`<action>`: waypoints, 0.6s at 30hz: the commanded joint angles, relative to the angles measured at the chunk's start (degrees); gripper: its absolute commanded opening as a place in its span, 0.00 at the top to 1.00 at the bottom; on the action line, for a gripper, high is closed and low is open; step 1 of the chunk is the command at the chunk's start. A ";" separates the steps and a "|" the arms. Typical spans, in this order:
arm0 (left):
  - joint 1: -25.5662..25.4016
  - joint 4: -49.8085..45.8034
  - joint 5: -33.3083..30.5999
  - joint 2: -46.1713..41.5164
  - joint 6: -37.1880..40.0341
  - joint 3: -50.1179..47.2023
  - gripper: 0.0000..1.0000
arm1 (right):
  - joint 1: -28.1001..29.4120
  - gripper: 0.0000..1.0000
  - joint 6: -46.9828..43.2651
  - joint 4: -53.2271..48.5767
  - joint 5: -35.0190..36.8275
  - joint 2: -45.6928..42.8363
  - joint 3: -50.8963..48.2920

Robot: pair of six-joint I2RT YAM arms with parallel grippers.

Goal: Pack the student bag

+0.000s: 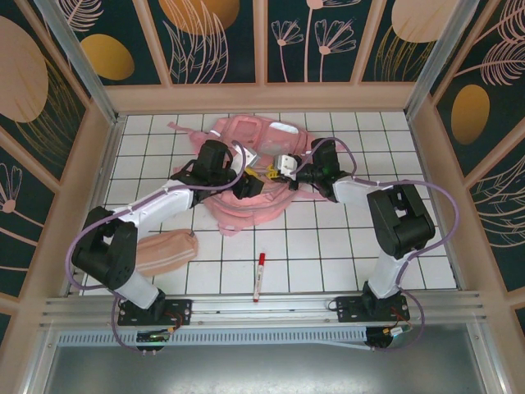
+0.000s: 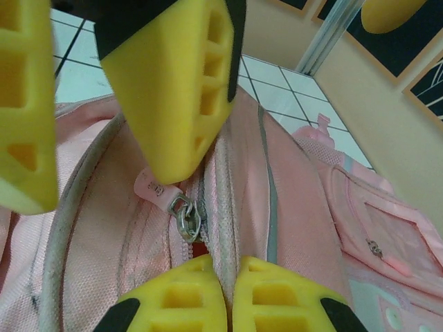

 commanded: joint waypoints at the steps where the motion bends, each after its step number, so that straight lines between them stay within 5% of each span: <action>1: 0.42 2.05 -1.14 1.12 2.90 1.34 0.56 | 0.22 1.00 2.96 3.06 -6.00 -0.50 1.10; 7: 0.34 2.90 -10.59 2.35 2.74 1.17 0.59 | 0.65 1.00 2.51 1.63 -6.63 -1.20 1.26; 14: 0.26 4.49 -12.29 4.02 8.99 0.40 0.61 | 0.99 1.00 4.19 -0.52 -8.97 -2.71 2.18; 18: 0.25 6.67 -17.24 4.65 10.15 -0.04 0.88 | 1.26 1.00 0.95 -6.48 -8.53 -3.91 3.62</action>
